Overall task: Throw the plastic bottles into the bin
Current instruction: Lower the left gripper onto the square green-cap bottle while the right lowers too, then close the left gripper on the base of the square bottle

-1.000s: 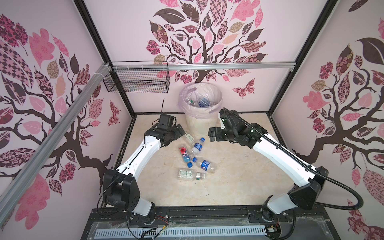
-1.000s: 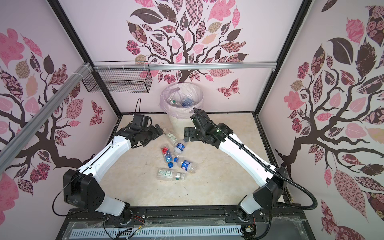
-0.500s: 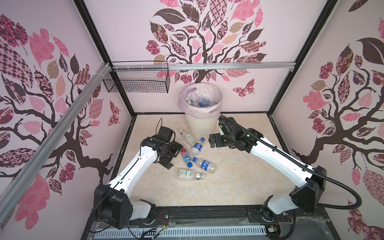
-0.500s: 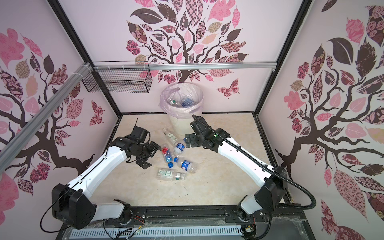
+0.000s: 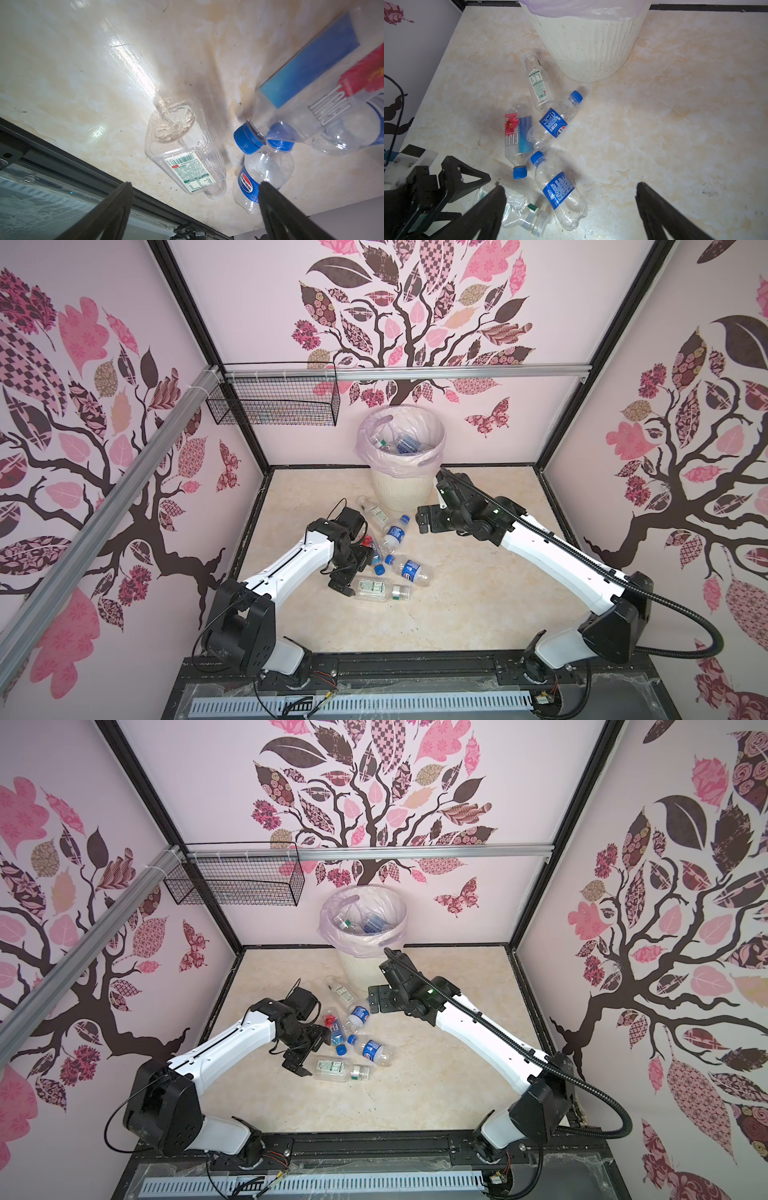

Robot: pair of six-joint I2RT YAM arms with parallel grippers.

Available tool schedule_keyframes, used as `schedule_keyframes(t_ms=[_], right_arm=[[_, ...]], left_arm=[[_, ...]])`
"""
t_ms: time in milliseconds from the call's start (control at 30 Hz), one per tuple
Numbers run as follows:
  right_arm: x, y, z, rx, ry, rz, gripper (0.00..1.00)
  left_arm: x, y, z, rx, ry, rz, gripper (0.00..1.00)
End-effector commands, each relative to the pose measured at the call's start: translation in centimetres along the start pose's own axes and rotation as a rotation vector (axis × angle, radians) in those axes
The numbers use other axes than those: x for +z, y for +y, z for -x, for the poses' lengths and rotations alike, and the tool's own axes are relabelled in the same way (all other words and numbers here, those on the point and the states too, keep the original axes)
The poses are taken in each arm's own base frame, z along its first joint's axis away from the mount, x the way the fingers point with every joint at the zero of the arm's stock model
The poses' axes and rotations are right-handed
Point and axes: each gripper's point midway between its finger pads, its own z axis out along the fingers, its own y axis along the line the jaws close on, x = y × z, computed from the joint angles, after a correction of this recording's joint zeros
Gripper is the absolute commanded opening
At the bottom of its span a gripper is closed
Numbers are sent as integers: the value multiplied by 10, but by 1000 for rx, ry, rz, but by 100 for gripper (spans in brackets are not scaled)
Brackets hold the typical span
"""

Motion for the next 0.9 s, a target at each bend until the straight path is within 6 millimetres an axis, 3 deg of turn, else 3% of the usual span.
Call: schedule_keyframes(t_ms=[0,167,467,867], right_arm=[[-17,3,10,-10,-48,16,100],[-20,3,14,-4,-61,16,100],[-22,2,10,4,-55,23,100],[-26,-3,9,13,-66,9,100]], left_arm=[[16,5,-2,-34,16,26,96],[37,2,-3,-44,40,10,92],[50,-2,2,-23,25,4,84],[48,2,10,23,-22,35,69]])
